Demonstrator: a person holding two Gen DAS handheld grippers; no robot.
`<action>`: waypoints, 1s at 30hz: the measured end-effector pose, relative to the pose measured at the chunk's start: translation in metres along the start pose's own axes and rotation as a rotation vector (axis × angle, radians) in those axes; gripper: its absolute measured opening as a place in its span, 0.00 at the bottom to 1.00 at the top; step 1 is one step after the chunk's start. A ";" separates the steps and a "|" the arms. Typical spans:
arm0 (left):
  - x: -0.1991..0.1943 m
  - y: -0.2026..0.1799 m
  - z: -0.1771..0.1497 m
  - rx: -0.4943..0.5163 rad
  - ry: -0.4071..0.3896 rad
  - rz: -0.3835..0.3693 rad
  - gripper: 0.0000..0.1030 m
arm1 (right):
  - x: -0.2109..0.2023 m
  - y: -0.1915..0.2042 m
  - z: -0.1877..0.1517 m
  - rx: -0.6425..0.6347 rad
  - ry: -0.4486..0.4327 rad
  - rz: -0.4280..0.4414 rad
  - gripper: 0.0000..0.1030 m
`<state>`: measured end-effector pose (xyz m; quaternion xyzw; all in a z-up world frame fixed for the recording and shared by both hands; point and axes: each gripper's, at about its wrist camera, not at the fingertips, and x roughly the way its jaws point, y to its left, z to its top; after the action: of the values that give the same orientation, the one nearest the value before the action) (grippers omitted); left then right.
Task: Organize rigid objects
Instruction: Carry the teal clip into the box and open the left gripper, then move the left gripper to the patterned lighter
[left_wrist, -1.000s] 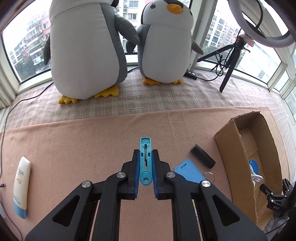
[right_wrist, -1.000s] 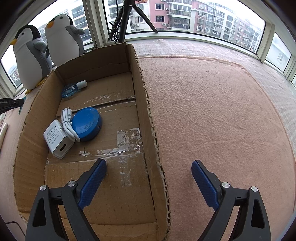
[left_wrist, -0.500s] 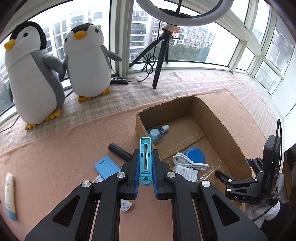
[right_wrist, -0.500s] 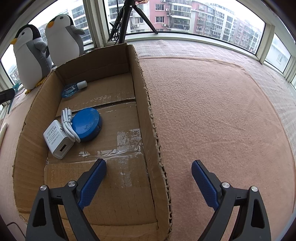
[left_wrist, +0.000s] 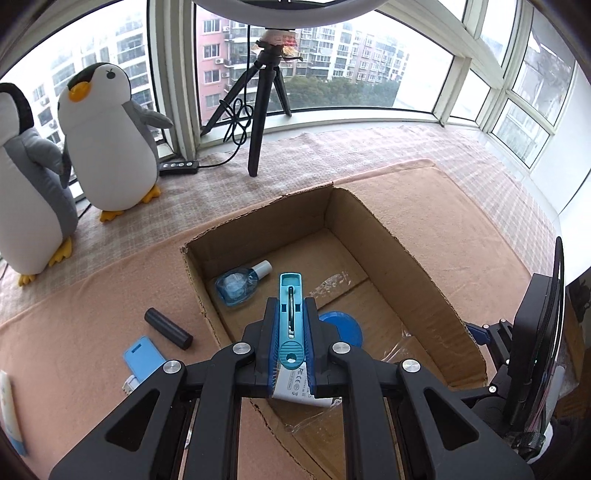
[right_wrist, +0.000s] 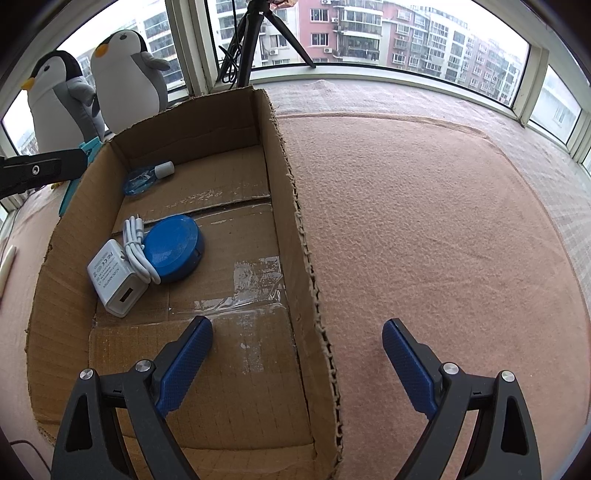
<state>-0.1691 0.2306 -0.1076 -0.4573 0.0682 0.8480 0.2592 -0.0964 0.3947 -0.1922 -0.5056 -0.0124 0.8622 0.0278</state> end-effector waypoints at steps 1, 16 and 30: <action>-0.001 0.000 0.001 -0.003 -0.008 0.004 0.11 | 0.000 0.001 0.000 0.000 0.000 0.001 0.88; -0.008 0.004 0.005 0.010 -0.054 0.045 0.90 | 0.002 0.002 0.002 0.002 0.002 0.002 0.88; -0.036 0.031 -0.017 -0.011 -0.102 -0.013 0.90 | 0.002 0.004 0.001 -0.004 0.001 -0.002 0.88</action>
<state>-0.1559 0.1844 -0.0919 -0.4152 0.0473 0.8689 0.2652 -0.0983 0.3913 -0.1939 -0.5061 -0.0145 0.8619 0.0276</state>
